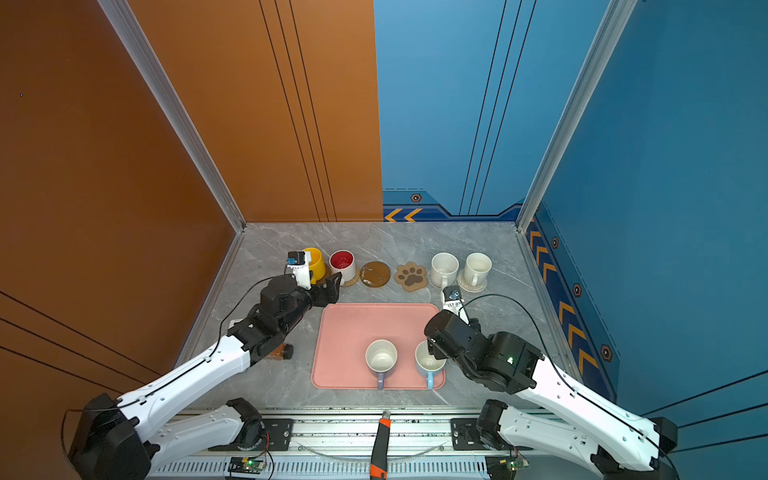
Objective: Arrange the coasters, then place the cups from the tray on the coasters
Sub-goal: 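Move the open right gripper over the blue-handled white mug on the tray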
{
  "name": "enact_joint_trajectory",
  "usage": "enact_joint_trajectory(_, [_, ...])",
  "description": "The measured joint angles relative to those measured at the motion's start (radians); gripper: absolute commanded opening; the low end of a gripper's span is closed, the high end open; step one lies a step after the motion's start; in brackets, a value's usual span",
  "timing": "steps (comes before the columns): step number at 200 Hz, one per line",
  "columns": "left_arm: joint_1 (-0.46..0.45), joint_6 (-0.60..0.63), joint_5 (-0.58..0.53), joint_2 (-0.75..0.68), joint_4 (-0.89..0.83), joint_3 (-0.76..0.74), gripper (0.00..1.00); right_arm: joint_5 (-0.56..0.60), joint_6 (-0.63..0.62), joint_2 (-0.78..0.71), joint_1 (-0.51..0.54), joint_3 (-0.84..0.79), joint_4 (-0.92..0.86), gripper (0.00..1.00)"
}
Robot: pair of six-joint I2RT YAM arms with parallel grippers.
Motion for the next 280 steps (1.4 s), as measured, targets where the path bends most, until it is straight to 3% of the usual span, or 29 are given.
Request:
enact_joint_trajectory(56, [0.000,0.003,0.005,0.000,0.021,-0.002,0.96,-0.014,0.141,0.013,0.138,0.007,-0.217,0.75])
enact_joint_trajectory(155, [0.000,0.010,0.005,0.018,0.043,-0.002,0.97,-0.033,0.395,0.000,0.373,-0.050,-0.301,0.76])
enact_joint_trajectory(280, [0.000,0.010,0.011,0.028,0.044,-0.002,0.98,-0.098,0.468,-0.059,0.365,-0.262,-0.107,0.76])
